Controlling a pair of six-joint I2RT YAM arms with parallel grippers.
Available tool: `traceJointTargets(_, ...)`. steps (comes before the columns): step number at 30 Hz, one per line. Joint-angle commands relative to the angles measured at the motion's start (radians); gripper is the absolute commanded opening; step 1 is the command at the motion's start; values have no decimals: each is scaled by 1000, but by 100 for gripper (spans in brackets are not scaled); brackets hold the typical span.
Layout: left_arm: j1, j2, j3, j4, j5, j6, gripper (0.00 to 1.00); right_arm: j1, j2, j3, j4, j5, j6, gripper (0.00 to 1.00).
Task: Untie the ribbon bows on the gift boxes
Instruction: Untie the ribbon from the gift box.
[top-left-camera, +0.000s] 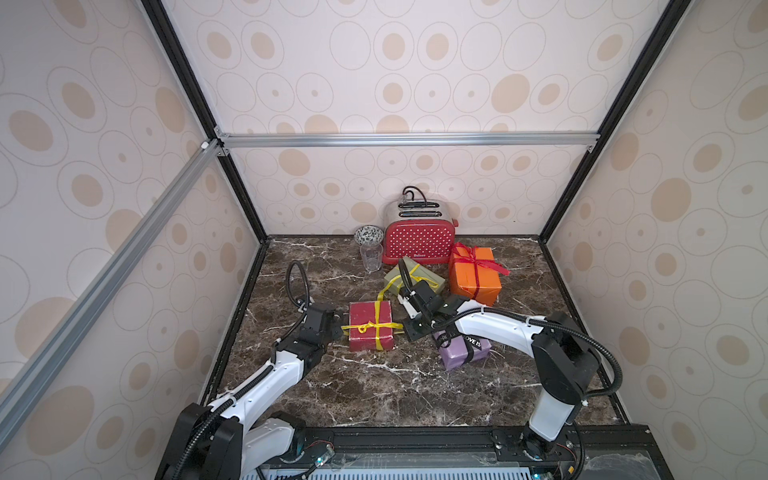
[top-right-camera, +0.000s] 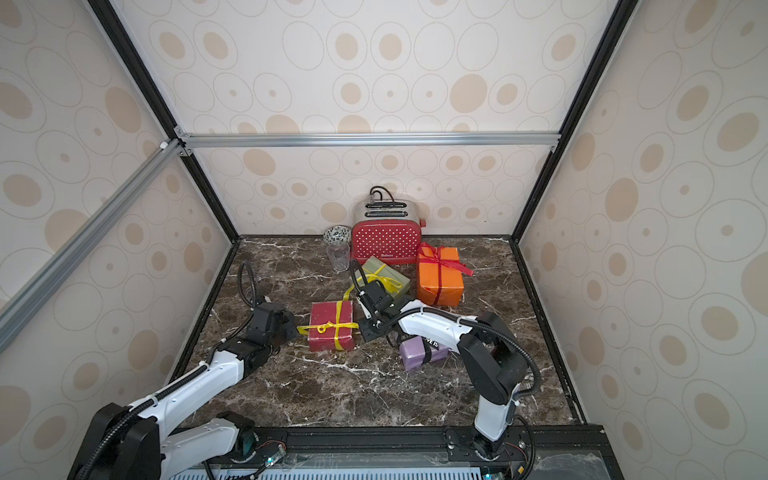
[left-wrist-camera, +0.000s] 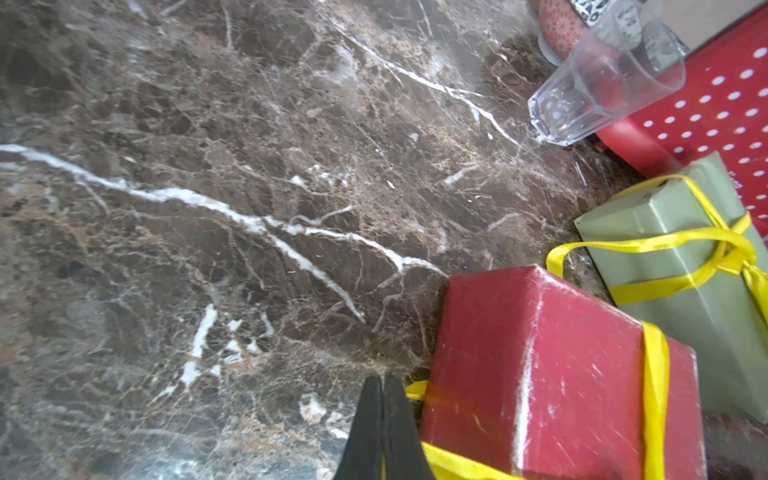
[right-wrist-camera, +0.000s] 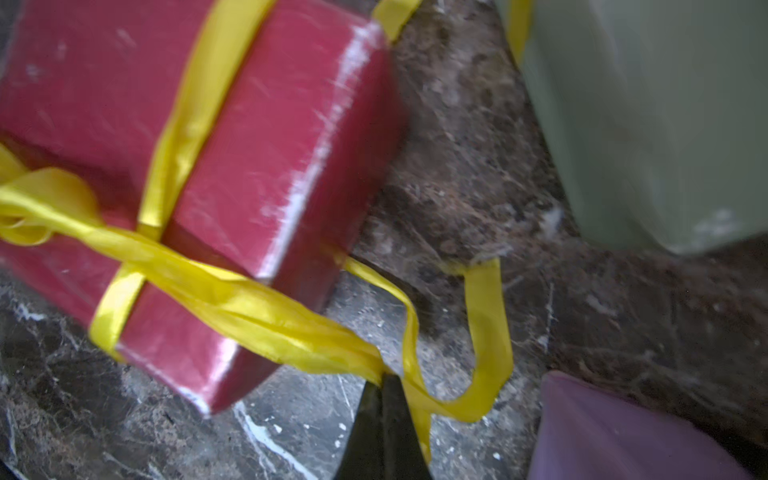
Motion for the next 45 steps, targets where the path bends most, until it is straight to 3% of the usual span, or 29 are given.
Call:
traceJointTargets(1, 4, -39, -18, -41, -83, -51, 0, -38, -53, -37, 39, -27, 121, 0)
traceJointTargets(17, 4, -188, -129, 20, -152, -140, 0, -90, -103, -118, 86, -20, 300, 4)
traceJointTargets(23, 4, -274, -126, 26, -158, -103, 35, -90, -107, -118, 109, -63, 294, 9)
traceJointTargets(25, 4, -302, -108, 5, -158, -73, 54, -90, -116, -128, 127, -72, 294, 17)
traceJointTargets(29, 2, -321, -63, 6, -98, 25, 74, -90, -136, -151, 165, -80, 287, 26)
traceJointTargets(33, -67, -237, 48, -15, -12, 153, 86, -90, -144, -143, 173, -77, 251, 39)
traceJointTargets(36, -148, -116, 154, -63, 29, 212, 88, -90, -169, -132, 173, -59, 208, 46)
traceJointTargets(42, -299, 160, 395, -254, 26, 307, 88, -90, -220, -185, 239, -10, 160, 48)
traceJointTargets(45, -320, 254, 458, -292, 56, 326, 88, -91, -245, -245, 319, -5, 158, 47)
